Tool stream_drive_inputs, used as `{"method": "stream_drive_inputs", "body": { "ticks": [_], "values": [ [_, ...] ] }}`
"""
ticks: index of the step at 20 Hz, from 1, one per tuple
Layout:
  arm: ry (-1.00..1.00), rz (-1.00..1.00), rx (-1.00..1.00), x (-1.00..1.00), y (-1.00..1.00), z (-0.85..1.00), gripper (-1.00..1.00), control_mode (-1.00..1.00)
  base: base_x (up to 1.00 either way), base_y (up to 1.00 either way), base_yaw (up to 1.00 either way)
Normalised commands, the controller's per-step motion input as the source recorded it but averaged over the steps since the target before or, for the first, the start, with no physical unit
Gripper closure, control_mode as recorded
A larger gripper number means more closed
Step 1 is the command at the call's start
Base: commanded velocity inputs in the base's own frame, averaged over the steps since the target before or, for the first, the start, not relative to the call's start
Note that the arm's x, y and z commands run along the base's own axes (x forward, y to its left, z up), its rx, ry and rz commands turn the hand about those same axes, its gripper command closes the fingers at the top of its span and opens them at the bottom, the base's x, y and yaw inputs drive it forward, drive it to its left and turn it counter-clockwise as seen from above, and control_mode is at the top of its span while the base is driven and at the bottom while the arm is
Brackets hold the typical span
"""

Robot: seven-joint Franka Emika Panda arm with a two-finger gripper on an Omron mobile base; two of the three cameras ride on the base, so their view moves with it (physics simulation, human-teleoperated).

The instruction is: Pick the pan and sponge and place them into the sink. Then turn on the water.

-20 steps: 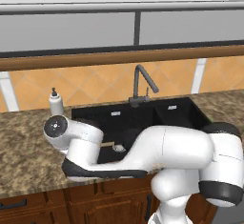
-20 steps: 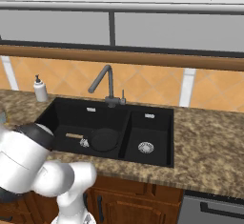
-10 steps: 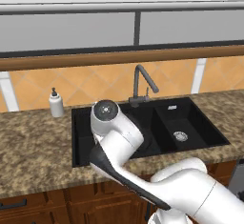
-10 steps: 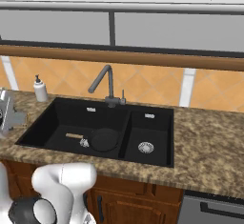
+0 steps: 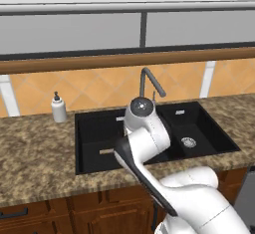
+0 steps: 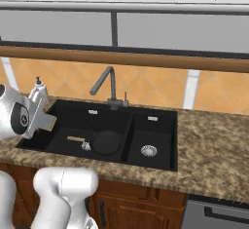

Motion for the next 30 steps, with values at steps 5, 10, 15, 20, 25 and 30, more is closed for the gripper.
{"method": "stream_drive_inputs", "body": {
  "ticks": [5,10,15,20,25,30],
  "values": [
    [0.13,-0.28,-0.11,0.51,-0.07,-0.08,1.0,-1.0,0.0,0.0,0.0],
    [0.16,-0.29,-0.12,0.51,0.0,-0.29,1.0,-1.0,0.0,0.0,0.0],
    [0.14,-0.14,-0.07,0.48,0.0,-0.46,1.0,-1.0,0.0,0.0,0.0],
    [0.06,-0.07,-0.07,0.51,0.0,-0.5,1.0,-1.0,0.0,0.0,0.0],
    [0.02,-0.01,-0.1,0.45,0.0,-0.58,1.0,-1.0,0.0,0.0,0.0],
    [0.0,-0.01,-0.02,0.33,0.0,-0.56,1.0,-1.0,0.0,0.0,0.0]
  ]
}}
